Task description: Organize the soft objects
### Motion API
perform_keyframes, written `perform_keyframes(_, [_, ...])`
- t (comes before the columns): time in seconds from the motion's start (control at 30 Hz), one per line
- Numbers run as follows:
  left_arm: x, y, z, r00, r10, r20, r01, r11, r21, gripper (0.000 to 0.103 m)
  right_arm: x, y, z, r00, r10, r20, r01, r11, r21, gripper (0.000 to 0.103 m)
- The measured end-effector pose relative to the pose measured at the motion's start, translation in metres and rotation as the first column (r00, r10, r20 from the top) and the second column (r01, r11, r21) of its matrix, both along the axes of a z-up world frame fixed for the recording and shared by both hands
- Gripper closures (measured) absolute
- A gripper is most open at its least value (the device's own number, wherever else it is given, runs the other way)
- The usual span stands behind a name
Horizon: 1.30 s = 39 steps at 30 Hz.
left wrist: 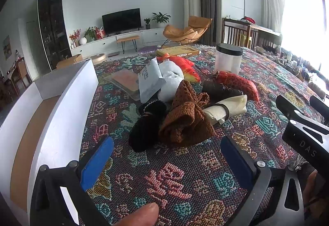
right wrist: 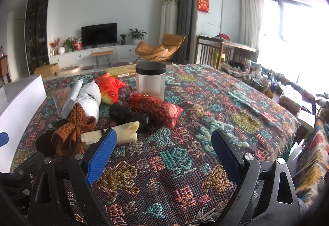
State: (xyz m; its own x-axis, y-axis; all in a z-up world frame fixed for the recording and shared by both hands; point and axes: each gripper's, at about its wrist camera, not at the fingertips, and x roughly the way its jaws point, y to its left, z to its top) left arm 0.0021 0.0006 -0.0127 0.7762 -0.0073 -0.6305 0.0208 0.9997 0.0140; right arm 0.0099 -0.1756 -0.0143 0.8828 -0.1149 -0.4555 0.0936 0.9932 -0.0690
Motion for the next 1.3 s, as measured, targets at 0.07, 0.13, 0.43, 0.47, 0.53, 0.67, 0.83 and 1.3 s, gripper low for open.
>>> perform_keyframes(0.07, [0.0,0.0,0.0,1.0,0.0,-0.005,0.0,1.0,-0.006,0.0,0.0,0.0,0.0,1.0,0.0,-0.001,0.0,1.0,0.001,0.008])
perform_keyframes(0.13, [0.001,0.0,-0.002,1.0,0.002,0.005,-0.002,1.0,0.001,0.0,0.0,-0.001,-0.001,1.0,0.001,-0.004,-0.001,1.0,0.009,0.008])
perform_keyframes(0.43, [0.0,0.002,-0.004,1.0,0.002,-0.024,-0.002,1.0,-0.011,0.0,-0.002,-0.002,-0.008,1.0,-0.004,-0.031,0.006,0.999,0.043,0.008])
perform_keyframes(0.47, [0.001,0.003,-0.005,0.999,0.005,-0.031,-0.005,1.0,-0.013,0.0,-0.002,-0.001,-0.008,0.999,-0.004,-0.032,0.005,0.999,0.042,0.008])
perform_keyframes(0.53, [0.001,0.005,-0.008,0.999,0.011,-0.045,-0.012,1.0,-0.02,0.0,-0.001,-0.003,-0.007,0.999,-0.003,-0.034,0.004,0.999,0.042,0.008])
perform_keyframes(0.67, [0.002,0.007,-0.013,0.998,0.018,-0.06,-0.019,1.0,-0.006,0.0,0.0,-0.004,-0.007,0.999,-0.003,-0.043,0.005,0.999,0.047,0.008])
perform_keyframes(0.83, [0.003,0.008,-0.019,0.997,0.024,-0.074,-0.024,1.0,0.005,0.0,0.002,-0.008,-0.006,0.999,-0.003,-0.054,0.006,0.998,0.062,0.008])
perform_keyframes(1.3, [0.009,0.012,-0.032,0.993,0.043,-0.106,-0.039,0.999,0.037,0.0,0.004,-0.01,-0.005,0.998,-0.002,-0.059,0.006,0.998,0.066,0.008])
